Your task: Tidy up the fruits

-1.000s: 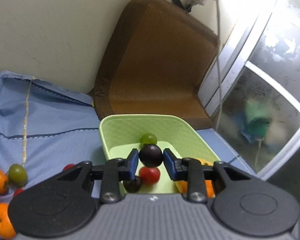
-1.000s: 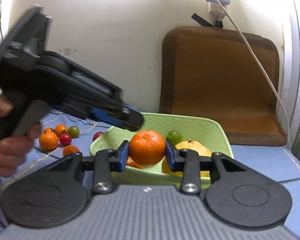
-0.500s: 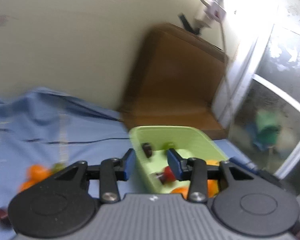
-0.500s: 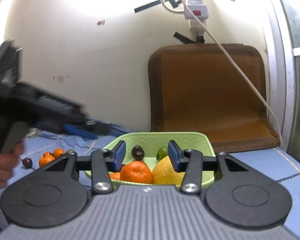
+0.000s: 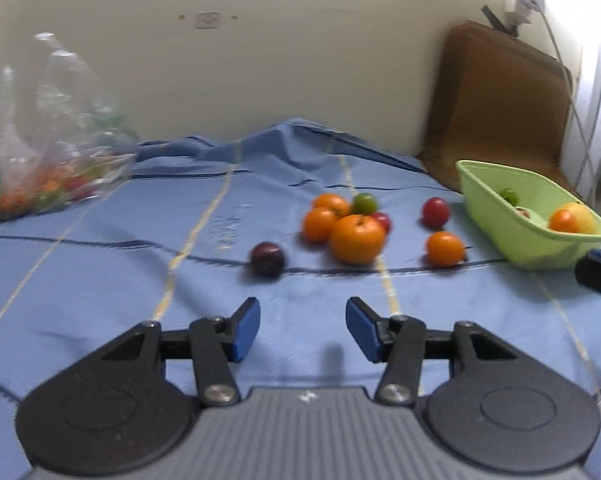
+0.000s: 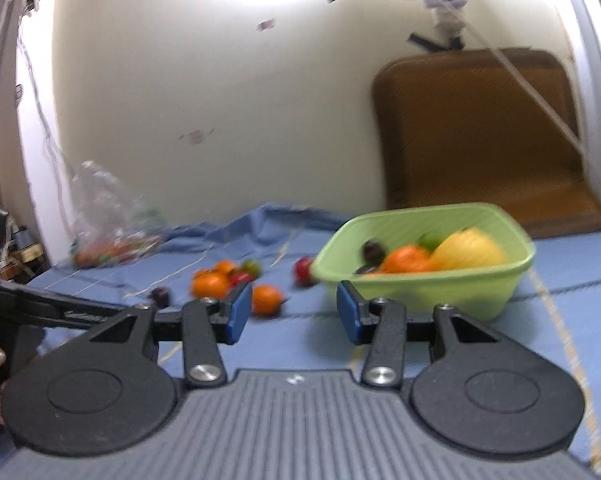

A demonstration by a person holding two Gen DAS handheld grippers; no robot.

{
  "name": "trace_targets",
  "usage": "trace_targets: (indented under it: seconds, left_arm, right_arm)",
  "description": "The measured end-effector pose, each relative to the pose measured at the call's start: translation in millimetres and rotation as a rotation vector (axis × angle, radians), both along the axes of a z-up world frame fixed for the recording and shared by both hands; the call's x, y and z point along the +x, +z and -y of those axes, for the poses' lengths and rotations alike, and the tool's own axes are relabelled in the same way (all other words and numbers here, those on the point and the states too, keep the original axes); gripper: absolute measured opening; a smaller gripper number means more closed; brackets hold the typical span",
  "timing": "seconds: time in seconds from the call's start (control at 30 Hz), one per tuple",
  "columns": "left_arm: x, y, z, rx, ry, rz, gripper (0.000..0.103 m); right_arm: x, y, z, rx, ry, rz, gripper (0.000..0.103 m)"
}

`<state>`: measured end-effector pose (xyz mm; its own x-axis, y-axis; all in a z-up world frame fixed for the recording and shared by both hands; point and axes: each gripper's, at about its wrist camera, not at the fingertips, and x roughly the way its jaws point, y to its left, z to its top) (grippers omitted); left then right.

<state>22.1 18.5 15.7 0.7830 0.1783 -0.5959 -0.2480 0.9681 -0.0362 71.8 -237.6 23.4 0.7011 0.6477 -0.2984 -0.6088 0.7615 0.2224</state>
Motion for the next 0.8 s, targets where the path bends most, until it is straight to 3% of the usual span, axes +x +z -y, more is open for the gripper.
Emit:
trace_targets:
  seconds: [0.27,0.43,0.67,0.73,0.8]
  left_arm:
    - [-15,-8,-11,0.033,0.021,0.012,0.053]
    - [-19,-8,-11,0.023,0.020,0.035,0.054]
    - [-21,-8,-8,0.031,0.017,0.056,0.055]
    - [-22,-8,-6,0.039,0.014,0.064,0.056]
    - [-22,-8,-5,0.048,0.011,0.068,0.056]
  right_arm:
    - [-18,-5,-28,-0.028,0.045,-0.064,0.050]
    - [-11,-13,-31,0.006,0.063,-0.182,0.050]
    - [-8,-16,-23,0.052,0.052,-0.236,0.050]
    - [-9,-16,-21,0.067,0.046,-0.237,0.058]
    - [-9,-16,-18,0.082,0.037,-0.235,0.058]
